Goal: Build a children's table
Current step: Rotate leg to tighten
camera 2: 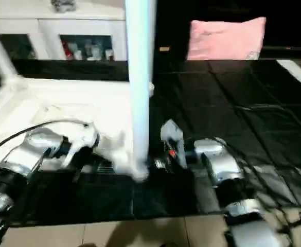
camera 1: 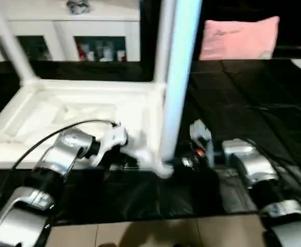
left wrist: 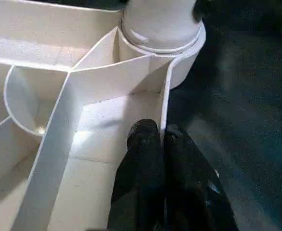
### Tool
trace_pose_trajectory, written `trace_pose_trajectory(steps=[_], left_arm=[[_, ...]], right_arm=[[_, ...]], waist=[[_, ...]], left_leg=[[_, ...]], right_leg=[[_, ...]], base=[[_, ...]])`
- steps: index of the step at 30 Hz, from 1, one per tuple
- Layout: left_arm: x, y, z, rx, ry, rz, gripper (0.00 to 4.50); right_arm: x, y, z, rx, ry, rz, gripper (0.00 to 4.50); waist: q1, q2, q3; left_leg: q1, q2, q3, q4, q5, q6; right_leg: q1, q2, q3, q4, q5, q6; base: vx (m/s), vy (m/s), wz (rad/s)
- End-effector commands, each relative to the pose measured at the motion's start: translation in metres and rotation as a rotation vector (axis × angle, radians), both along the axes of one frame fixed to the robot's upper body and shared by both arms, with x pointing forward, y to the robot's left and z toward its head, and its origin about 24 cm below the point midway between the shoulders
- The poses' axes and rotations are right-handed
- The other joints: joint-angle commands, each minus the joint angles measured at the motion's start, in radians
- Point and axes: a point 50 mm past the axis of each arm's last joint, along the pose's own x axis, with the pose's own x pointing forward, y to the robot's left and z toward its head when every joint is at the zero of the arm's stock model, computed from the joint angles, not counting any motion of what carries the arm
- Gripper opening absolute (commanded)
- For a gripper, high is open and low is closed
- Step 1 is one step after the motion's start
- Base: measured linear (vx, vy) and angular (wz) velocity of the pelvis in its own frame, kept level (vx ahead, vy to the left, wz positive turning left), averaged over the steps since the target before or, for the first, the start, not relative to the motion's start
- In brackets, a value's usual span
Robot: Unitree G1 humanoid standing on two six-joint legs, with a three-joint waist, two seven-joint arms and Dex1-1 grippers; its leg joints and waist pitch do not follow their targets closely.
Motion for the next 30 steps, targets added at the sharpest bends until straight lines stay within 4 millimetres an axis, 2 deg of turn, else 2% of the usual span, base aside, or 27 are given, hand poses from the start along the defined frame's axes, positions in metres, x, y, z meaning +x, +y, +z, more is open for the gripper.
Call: trace_pose_trajectory(steps=[1, 2, 3, 4, 5, 6, 7, 8, 9, 10, 11, 12, 13, 14, 15, 19, 21, 24, 30], left_arm=[[0.009, -0.028, 0.007, -0.063, -0.042, 0.045, 0.0], [0.012, -0.032, 0.007, -0.062, -0.054, 0.072, 0.0], [0.012, -0.032, 0.007, -0.062, -0.054, 0.072, 0.0], [0.017, -0.039, 0.008, -0.075, -0.06, 0.123, 0.0], [0.023, -0.046, 0.01, -0.09, -0.074, 0.195, 0.0], [0.031, -0.054, 0.014, -0.112, -0.091, 0.289, 0.0], [0.038, -0.059, 0.018, -0.132, -0.105, 0.36, 0.0], [0.041, -0.062, 0.021, -0.145, -0.114, 0.402, 0.0], [0.043, -0.064, 0.023, -0.151, -0.118, 0.425, 0.0], [0.044, -0.064, 0.023, -0.152, -0.118, 0.427, 0.0], [0.046, -0.066, 0.025, -0.156, -0.12, 0.449, 0.0], [0.046, -0.066, 0.026, -0.156, -0.126, 0.45, 0.0], [0.046, -0.066, 0.026, -0.156, -0.126, 0.45, 0.0], [0.046, -0.066, 0.026, -0.156, -0.126, 0.45, 0.0], [0.046, -0.066, 0.026, -0.156, -0.126, 0.45, 0.0], [0.046, -0.066, 0.026, -0.156, -0.126, 0.45, 0.0], [0.046, -0.066, 0.026, -0.156, -0.126, 0.45, 0.0], [0.046, -0.066, 0.026, -0.156, -0.126, 0.45, 0.0], [0.046, -0.066, 0.026, -0.156, -0.126, 0.45, 0.0]], right_arm=[[-0.006, 0.025, -0.025, -0.053, 0.111, -0.05, 2.08], [-0.003, 0.029, -0.027, -0.059, 0.122, -0.094, 2.08], [-0.003, 0.029, -0.027, -0.059, 0.122, -0.094, 2.07], [0.0, 0.036, -0.03, -0.068, 0.133, -0.161, 2.06], [0.005, 0.043, -0.032, -0.068, 0.155, -0.239, 2.04], [0.01, 0.052, -0.032, -0.066, 0.181, -0.337, 2.04], [0.015, 0.059, -0.032, -0.07, 0.193, -0.425, 2.03], [0.018, 0.062, -0.031, -0.072, 0.199, -0.464, 2.03], [0.019, 0.065, -0.031, -0.081, 0.195, -0.489, 2.03], [0.019, 0.066, -0.031, -0.082, 0.195, -0.491, 2.03], [0.021, 0.069, -0.03, -0.102, 0.181, -0.509, 2.03], [0.022, 0.07, -0.029, -0.106, 0.175, -0.52, 2.03], [0.022, 0.07, -0.029, -0.106, 0.175, -0.52, 2.03], [0.022, 0.07, -0.029, -0.106, 0.175, -0.52, 2.03], [0.022, 0.07, -0.029, -0.106, 0.175, -0.52, 2.03], [0.022, 0.07, -0.029, -0.106, 0.175, -0.52, 2.03], [0.022, 0.07, -0.029, -0.106, 0.175, -0.52, 2.03], [0.022, 0.07, -0.029, -0.106, 0.175, -0.52, 2.03], [0.022, 0.07, -0.029, -0.106, 0.175, -0.52, 2.03]], waist=[[-0.004, -0.006, -0.052], [-0.016, -0.001, -0.051], [-0.027, -0.001, -0.05], [-0.032, -0.001, -0.051], [-0.045, 0.005, -0.049], [-0.056, 0.007, -0.049], [-0.059, 0.012, -0.053], [-0.065, 0.015, -0.054], [-0.068, 0.015, -0.055], [-0.07, 0.019, -0.055], [-0.076, 0.018, -0.054], [-0.078, 0.018, -0.053], [-0.077, 0.018, -0.058], [-0.077, 0.018, -0.058], [-0.075, 0.015, -0.059], [-0.062, 0.013, -0.061], [-0.058, 0.007, -0.058], [-0.053, 0.01, -0.059], [-0.049, 0.013, -0.059]], left_leg=[[-0.014, -0.008, 0.01, -0.074, -0.247, 0.016], [-0.012, -0.009, 0.008, -0.074, -0.272, 0.016], [-0.006, -0.01, 0.007, -0.072, -0.302, 0.019], [-0.004, -0.012, 0.006, -0.072, -0.31, 0.022], [0.003, -0.012, 0.005, -0.07, -0.337, 0.024], [-0.001, -0.013, 0.0, -0.07, -0.363, 0.021], [0.008, -0.009, -0.004, -0.072, -0.374, 0.019], [0.004, -0.007, -0.009, -0.077, -0.385, 0.025], [0.001, -0.005, -0.011, -0.08, -0.391, 0.029], [0.002, -0.001, -0.013, -0.083, -0.403, 0.034], [0.006, 0.002, -0.012, -0.085, -0.428, 0.047], [0.006, 0.004, -0.013, -0.088, -0.435, 0.049], [0.006, 0.004, -0.011, -0.087, -0.419, 0.05], [0.006, 0.004, -0.011, -0.087, -0.419, 0.05], [-0.004, 0.006, -0.007, -0.09, -0.374, 0.055], [-0.005, 0.007, 0.003, -0.086, -0.292, 0.064], [-0.004, 0.002, 0.008, -0.082, -0.285, 0.069], [-0.003, 0.003, 0.007, -0.083, -0.267, 0.068], [-0.003, 0.007, 0.005, -0.088, -0.278, 0.054]], right_leg=[[0.062, -0.047, 0.02, -0.112, -0.63, -0.053], [0.06, -0.046, 0.015, -0.119, -0.654, -0.039], [0.055, -0.045, 0.01, -0.127, -0.674, -0.034], [0.057, -0.044, 0.007, -0.13, -0.678, -0.032], [0.052, -0.044, 0.0, -0.136, -0.685, -0.04], [0.059, -0.044, -0.011, -0.141, -0.699, -0.034], [0.061, -0.048, -0.02, -0.145, -0.674, -0.041], [0.069, -0.049, -0.03, -0.146, -0.632, -0.05], [0.075, -0.05, -0.033, -0.145, -0.607, -0.054], [0.076, -0.052, -0.035, -0.144, -0.585, -0.062], [0.075, -0.055, -0.041, -0.147, -0.553, -0.079], [0.076, -0.058, -0.039, -0.144, -0.531, -0.093], [0.077, -0.063, -0.032, -0.138, -0.494, -0.114], [0.077, -0.063, -0.032, -0.138, -0.494, -0.114], [0.081, -0.063, -0.022, -0.126, -0.428, -0.147], [0.082, -0.066, -0.009, -0.113, -0.358, -0.188], [0.08, -0.066, -0.006, -0.114, -0.402, -0.181], [0.079, -0.066, -0.007, -0.118, -0.433, -0.164], [0.079, -0.064, -0.007, -0.114, -0.421, -0.163]], base=[[0.0, 0.0, 0.0], [0.0, 0.0, 0.0], [0.0, 0.0, 0.0], [0.0, 0.0, 0.0], [0.0, 0.0, 0.0], [0.0, 0.0, 0.0], [0.0, 0.0, 0.0], [0.0, 0.0, 0.0], [0.0, 0.0, 0.0], [0.0, 0.0, 0.0], [0.0, 0.0, 0.0], [0.0, 0.0, 0.0], [0.0, 0.0, 0.0], [0.0, 0.0, 0.0], [0.0, 0.0, 0.0], [0.0, 0.0, 0.0], [0.0, 0.0, 0.0], [0.0, 0.0, 0.0], [0.0, 0.0, 0.0]])
